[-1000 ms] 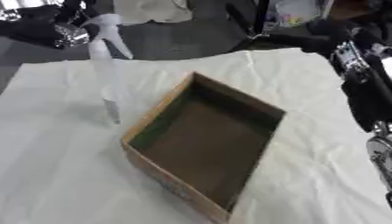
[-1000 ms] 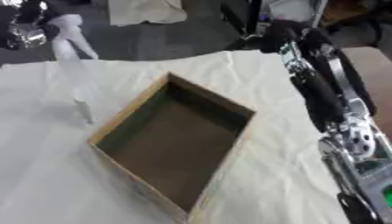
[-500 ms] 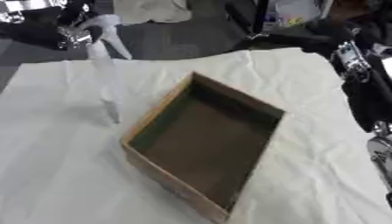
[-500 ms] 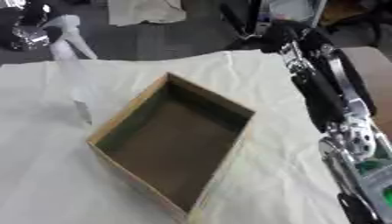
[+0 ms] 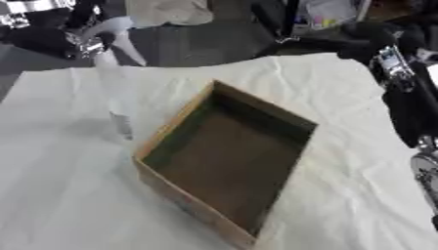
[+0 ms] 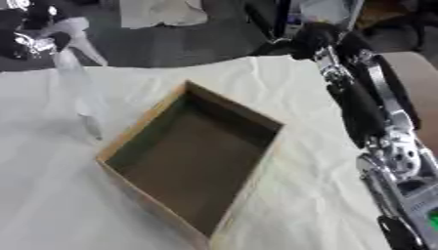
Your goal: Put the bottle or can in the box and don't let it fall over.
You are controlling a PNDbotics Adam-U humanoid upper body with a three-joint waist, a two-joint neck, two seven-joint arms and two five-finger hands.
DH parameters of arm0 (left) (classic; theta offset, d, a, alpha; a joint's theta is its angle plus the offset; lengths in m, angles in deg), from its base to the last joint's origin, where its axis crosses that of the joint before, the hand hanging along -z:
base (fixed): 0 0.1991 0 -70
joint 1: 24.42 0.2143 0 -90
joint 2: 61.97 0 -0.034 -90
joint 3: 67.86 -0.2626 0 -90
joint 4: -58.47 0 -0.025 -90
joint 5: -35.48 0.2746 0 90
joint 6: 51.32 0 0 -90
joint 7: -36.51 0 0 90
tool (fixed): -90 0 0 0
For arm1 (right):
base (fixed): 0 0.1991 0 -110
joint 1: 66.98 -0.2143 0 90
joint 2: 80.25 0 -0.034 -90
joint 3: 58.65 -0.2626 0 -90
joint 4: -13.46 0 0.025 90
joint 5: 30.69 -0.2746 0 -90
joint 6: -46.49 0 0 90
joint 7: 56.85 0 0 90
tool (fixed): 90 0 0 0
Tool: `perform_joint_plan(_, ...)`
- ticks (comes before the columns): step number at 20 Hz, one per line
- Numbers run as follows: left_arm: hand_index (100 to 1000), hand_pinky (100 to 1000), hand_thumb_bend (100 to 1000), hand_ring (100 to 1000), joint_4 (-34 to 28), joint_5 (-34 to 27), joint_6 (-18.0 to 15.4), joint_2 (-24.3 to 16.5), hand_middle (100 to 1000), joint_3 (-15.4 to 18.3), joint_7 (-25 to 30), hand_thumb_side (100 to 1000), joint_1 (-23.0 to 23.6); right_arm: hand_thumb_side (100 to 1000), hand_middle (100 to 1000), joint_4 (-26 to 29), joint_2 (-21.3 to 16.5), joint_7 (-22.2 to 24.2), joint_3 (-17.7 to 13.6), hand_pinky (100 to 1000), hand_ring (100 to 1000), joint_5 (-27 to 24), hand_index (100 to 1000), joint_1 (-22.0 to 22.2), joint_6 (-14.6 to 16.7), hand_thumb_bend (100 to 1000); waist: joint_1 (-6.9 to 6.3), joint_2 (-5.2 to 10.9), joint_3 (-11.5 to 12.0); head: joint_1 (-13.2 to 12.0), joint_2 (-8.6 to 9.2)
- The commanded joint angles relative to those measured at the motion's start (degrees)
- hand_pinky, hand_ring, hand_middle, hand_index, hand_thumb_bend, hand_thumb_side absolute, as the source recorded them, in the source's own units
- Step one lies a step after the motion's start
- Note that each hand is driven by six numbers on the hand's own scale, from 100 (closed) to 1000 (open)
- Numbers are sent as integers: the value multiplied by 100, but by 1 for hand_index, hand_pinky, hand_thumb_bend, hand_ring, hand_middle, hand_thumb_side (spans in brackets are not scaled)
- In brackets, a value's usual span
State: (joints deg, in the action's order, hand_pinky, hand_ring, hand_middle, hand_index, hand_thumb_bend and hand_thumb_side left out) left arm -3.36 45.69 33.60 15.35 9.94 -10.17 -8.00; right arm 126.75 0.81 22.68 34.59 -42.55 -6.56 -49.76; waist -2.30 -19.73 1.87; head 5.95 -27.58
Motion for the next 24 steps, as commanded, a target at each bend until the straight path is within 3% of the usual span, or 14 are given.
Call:
perform_joint_plan(1,708,820,100,593,-30,-5,9,-69,683,11,-5,422,-91,657,780,131,-58,2,-54,950,737,-37,810,-54,14,100,5,113,-5,-6,36)
perform_joint_plan(14,688,800,100,639,14,-178,153,-64,701,7,103,475,-73,658,780,131,-50,-1,-56,953,737,-42,811,-52,7,100,8,111,17,7,29)
perform_joint_plan(18,678,792,100,631,28,-215,200,-67,694,6,142,526,-66,657,780,131,-55,-10,-60,953,737,-43,811,-50,9,100,15,111,19,8,33)
perform_joint_plan(24,643,765,100,601,31,-244,240,-61,663,8,173,527,-78,662,780,131,-49,-5,-54,954,737,-50,812,-41,-1,100,18,118,38,12,36)
